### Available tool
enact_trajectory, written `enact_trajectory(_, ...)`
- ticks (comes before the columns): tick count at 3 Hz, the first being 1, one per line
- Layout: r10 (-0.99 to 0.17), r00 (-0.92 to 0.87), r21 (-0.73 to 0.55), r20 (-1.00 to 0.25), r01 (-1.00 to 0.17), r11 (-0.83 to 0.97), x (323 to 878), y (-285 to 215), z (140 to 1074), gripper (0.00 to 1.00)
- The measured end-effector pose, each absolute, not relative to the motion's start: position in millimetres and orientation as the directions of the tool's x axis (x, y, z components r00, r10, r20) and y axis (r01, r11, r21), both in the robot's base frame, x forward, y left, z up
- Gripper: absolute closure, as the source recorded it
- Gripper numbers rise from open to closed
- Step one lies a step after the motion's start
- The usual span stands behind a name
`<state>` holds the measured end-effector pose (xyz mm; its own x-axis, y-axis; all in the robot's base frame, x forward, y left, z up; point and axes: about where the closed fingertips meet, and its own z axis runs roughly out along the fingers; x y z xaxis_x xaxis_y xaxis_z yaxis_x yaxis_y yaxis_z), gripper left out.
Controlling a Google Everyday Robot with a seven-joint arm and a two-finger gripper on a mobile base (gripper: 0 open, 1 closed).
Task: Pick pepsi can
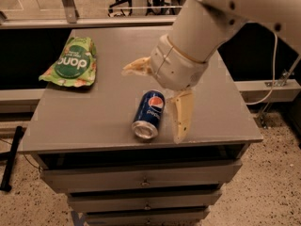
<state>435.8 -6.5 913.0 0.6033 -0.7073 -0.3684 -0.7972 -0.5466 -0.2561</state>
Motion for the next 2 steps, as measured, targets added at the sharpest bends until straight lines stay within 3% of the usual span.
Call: enact_trajectory(2,-0.355,0.885,-0.322,-0.301,-0.445,-0.836,428.6,47.2,884.0,0.00)
